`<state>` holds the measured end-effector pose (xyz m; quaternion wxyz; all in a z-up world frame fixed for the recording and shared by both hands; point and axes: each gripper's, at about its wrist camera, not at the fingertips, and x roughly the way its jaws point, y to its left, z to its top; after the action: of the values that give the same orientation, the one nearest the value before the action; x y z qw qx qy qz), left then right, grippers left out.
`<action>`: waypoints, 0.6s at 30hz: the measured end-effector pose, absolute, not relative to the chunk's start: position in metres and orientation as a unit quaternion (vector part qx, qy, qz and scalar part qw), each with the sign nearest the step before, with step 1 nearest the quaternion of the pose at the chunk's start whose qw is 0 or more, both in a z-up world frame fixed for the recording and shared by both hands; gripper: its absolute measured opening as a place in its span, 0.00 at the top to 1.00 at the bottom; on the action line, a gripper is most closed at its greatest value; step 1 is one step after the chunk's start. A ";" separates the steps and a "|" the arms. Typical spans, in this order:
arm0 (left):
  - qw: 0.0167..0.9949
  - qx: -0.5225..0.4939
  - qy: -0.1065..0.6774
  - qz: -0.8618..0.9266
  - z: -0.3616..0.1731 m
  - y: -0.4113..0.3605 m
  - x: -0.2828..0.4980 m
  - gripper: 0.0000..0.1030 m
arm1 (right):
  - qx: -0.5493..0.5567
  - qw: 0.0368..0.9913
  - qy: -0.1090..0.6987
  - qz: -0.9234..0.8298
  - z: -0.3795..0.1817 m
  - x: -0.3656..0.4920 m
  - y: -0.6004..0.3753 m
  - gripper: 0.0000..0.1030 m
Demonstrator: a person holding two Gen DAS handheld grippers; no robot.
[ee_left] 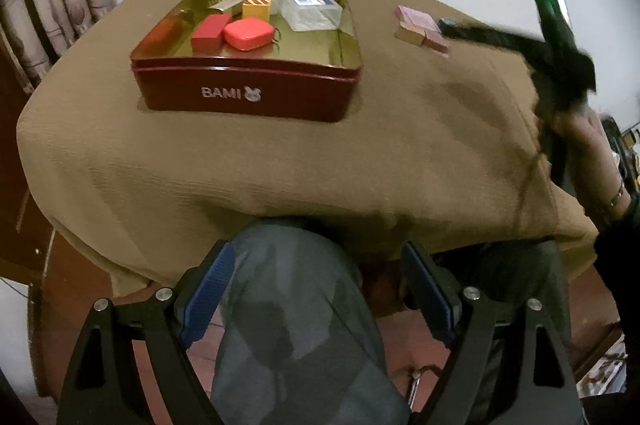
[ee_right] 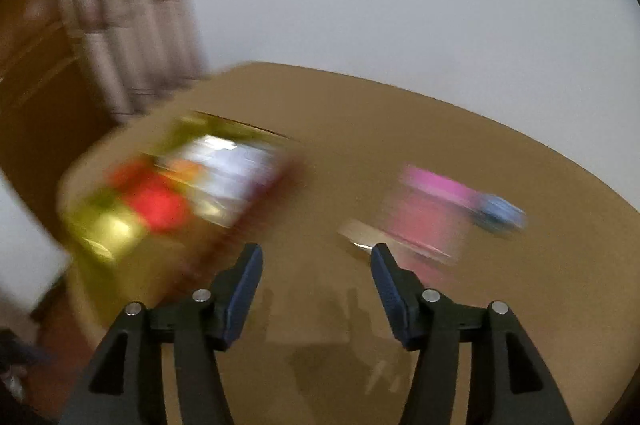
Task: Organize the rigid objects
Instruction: 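Lift the right tool away from the tin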
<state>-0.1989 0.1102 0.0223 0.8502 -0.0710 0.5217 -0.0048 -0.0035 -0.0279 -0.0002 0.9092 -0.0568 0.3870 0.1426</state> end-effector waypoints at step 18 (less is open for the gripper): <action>0.862 -0.057 0.502 -0.041 0.056 0.023 -0.096 0.21 | 0.092 0.910 0.402 0.044 -0.045 -0.022 -0.201 0.24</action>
<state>-0.0964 0.0233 0.0561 0.8620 -0.0569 0.5021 -0.0413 -0.0221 -0.2013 -0.0449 0.9099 0.0917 0.4023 0.0438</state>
